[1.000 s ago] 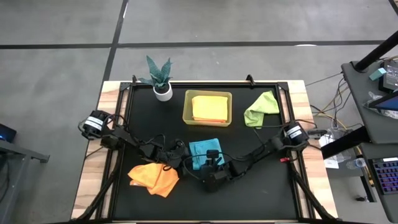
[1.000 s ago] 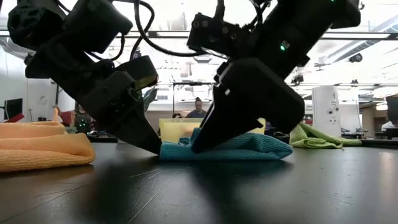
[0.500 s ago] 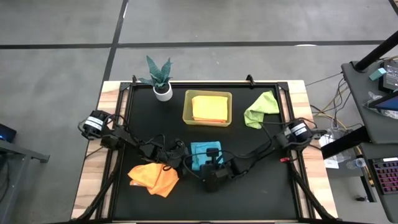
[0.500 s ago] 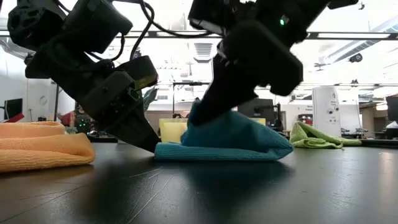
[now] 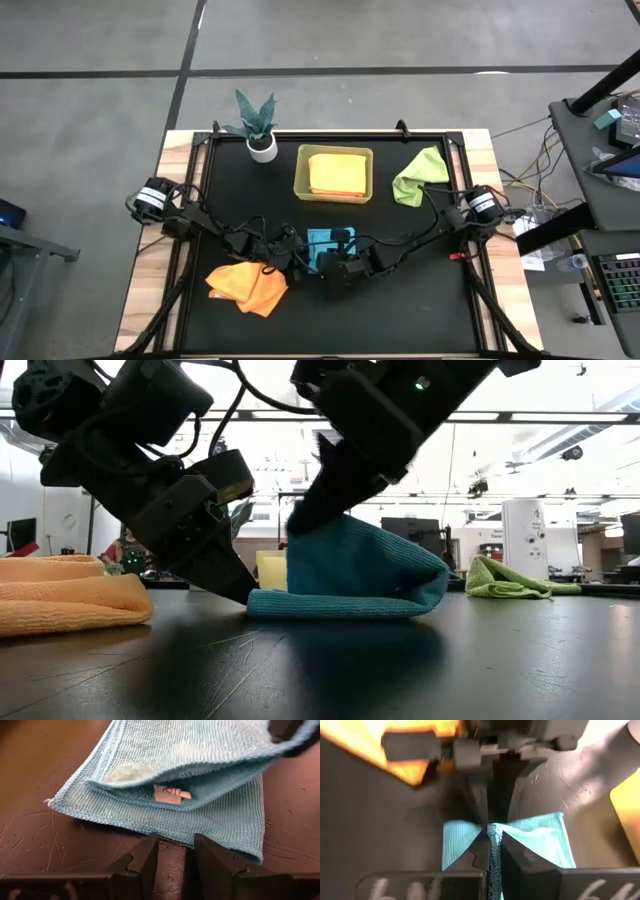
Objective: Fold microfiber towels
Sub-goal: Fold the blue towel on the table
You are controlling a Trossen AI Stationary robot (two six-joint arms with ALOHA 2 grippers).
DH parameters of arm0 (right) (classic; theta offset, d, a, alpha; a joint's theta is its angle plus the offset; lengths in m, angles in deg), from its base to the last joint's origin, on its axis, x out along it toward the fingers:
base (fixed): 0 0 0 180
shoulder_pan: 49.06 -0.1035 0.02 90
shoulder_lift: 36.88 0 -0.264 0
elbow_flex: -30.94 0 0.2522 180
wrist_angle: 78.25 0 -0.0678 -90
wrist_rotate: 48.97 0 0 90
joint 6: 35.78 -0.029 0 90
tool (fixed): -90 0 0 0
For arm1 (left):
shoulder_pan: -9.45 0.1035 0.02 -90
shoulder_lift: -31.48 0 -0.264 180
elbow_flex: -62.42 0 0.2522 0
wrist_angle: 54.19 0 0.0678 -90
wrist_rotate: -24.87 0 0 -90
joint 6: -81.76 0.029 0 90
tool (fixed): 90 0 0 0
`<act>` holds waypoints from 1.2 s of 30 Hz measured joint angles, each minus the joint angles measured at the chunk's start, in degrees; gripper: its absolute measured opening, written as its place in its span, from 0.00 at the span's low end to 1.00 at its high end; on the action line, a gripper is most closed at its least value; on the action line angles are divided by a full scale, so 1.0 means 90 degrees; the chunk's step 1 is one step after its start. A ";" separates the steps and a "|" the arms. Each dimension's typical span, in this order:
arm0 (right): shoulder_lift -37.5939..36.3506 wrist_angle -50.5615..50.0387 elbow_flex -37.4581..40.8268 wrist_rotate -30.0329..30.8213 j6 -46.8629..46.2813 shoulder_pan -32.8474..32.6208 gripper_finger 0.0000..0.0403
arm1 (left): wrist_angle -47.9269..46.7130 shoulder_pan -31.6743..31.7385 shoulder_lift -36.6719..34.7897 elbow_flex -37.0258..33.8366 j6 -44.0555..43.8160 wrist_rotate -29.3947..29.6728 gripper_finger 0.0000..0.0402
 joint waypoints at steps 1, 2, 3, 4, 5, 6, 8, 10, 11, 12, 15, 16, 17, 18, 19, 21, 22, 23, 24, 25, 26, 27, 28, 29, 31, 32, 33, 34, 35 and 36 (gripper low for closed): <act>0.0000 0.0122 0.0001 0.0011 -0.0108 0.0019 0.03 | 0.0000 0.0000 0.0000 0.0000 -0.0004 0.0000 0.29; 0.0000 0.0256 0.0002 0.0016 -0.0188 0.0039 0.03 | 0.0001 0.0000 0.0000 0.0000 -0.0010 0.0000 0.29; 0.0000 0.0387 0.0002 0.0023 -0.0217 0.0051 0.03 | 0.0003 0.0000 0.0002 0.0000 -0.0010 0.0000 0.29; 0.0000 0.0485 0.0002 0.0036 -0.0218 0.0070 0.03 | 0.0006 0.0000 0.0002 0.0000 -0.0012 0.0000 0.29; 0.0000 0.0561 0.0002 0.0037 -0.0211 0.0079 0.03 | 0.0007 0.0000 0.0002 0.0000 -0.0012 0.0002 0.29; 0.0000 0.0634 0.0002 0.0037 -0.0183 0.0090 0.03 | 0.0009 0.0000 0.0002 0.0000 -0.0014 0.0002 0.29; 0.0000 0.0725 0.0002 0.0035 -0.0154 0.0102 0.03 | 0.0044 0.0000 0.0002 -0.0002 -0.0015 0.0006 0.29; 0.0000 0.0762 0.0002 0.0037 -0.0125 0.0115 0.03 | 0.0090 0.0000 0.0007 -0.0005 -0.0017 0.0012 0.29; 0.0005 0.0765 0.0011 0.0037 -0.0123 0.0118 0.03 | 0.0096 0.0000 0.0007 -0.0005 -0.0025 0.0012 0.29; 0.0032 0.0775 0.0012 0.0040 -0.0122 0.0118 0.03 | 0.0100 0.0002 0.0007 -0.0004 -0.0029 0.0012 0.29; 0.0170 0.0904 0.0015 -0.0027 -0.0153 0.0115 0.03 | 0.0102 0.0002 0.0007 0.0002 -0.0032 0.0012 0.29; 0.0226 0.0949 0.0015 -0.0049 -0.0170 0.0115 0.03 | 0.0102 0.0002 0.0007 0.0002 -0.0032 0.0012 0.29; 0.0290 0.0944 0.0015 -0.0056 -0.0171 0.0115 0.03 | 0.0102 0.0002 0.0007 0.0002 -0.0032 0.0012 0.29; 0.0356 0.0947 0.0016 -0.0055 -0.0172 0.0115 0.03 | 0.0102 0.0002 0.0007 0.0002 -0.0032 0.0012 0.29; 0.0424 0.0978 0.0017 -0.0056 -0.0184 0.0115 0.03 | 0.0104 0.0002 0.0007 0.0002 -0.0032 0.0014 0.29; 0.0516 0.0999 0.0017 -0.0143 -0.0254 0.0115 0.03 | 0.0104 0.0002 0.0007 0.0001 -0.0032 0.0012 0.29; 0.0544 0.1008 0.0017 -0.0239 -0.0285 0.0115 0.04 | 0.0105 0.0002 0.0007 0.0000 -0.0029 0.0012 0.29; 0.0569 0.1031 0.0017 -0.0284 -0.0331 0.0115 0.05 | 0.0104 0.0002 0.0007 0.0000 -0.0029 0.0012 0.29; 0.0571 0.1029 0.0017 -0.0311 -0.0359 0.0115 0.06 | 0.0107 0.0002 0.0007 0.0000 -0.0029 0.0012 0.29; 0.0573 0.1009 0.0017 -0.0345 -0.0386 0.0115 0.08 | 0.0107 0.0002 0.0007 0.0000 -0.0029 0.0012 0.29; 0.0573 0.1003 0.0017 -0.0386 -0.0389 0.0115 0.11 | 0.0107 0.0002 0.0007 0.0000 -0.0029 0.0012 0.29; 0.0573 0.1006 0.0017 -0.0408 -0.0389 0.0115 0.13 | 0.0107 0.0002 0.0007 0.0000 -0.0029 0.0012 0.29; 0.0572 0.1002 0.0017 -0.0417 -0.0389 0.0115 0.16 | 0.0107 0.0002 0.0007 0.0000 -0.0029 0.0012 0.29; 0.0563 0.0995 0.0017 -0.0422 -0.0389 0.0115 0.19 | 0.0107 0.0002 0.0007 0.0000 -0.0029 0.0012 0.29; 0.0499 0.0930 0.0017 -0.0427 -0.0373 0.0115 0.25 | 0.0107 0.0002 0.0007 0.0000 -0.0029 0.0012 0.29; 0.0436 0.0844 0.0018 -0.0431 -0.0352 0.0115 0.28 | 0.0107 0.0002 0.0007 0.0000 -0.0029 0.0012 0.29; 0.0363 0.0764 0.0017 -0.0432 -0.0336 0.0115 0.31 | 0.0104 0.0002 0.0007 0.0000 -0.0027 0.0012 0.29; 0.0267 0.0635 0.0017 -0.0440 -0.0338 0.0115 0.33 | 0.0105 0.0002 0.0007 0.0000 -0.0024 0.0012 0.29; 0.0175 0.0469 0.0017 -0.0443 -0.0340 0.0115 0.36 | 0.0106 0.0002 0.0007 0.0000 -0.0008 0.0012 0.29; 0.0087 0.0316 0.0017 -0.0465 -0.0342 0.0115 0.38 | 0.0104 0.0002 0.0007 0.0000 -0.0006 0.0012 0.29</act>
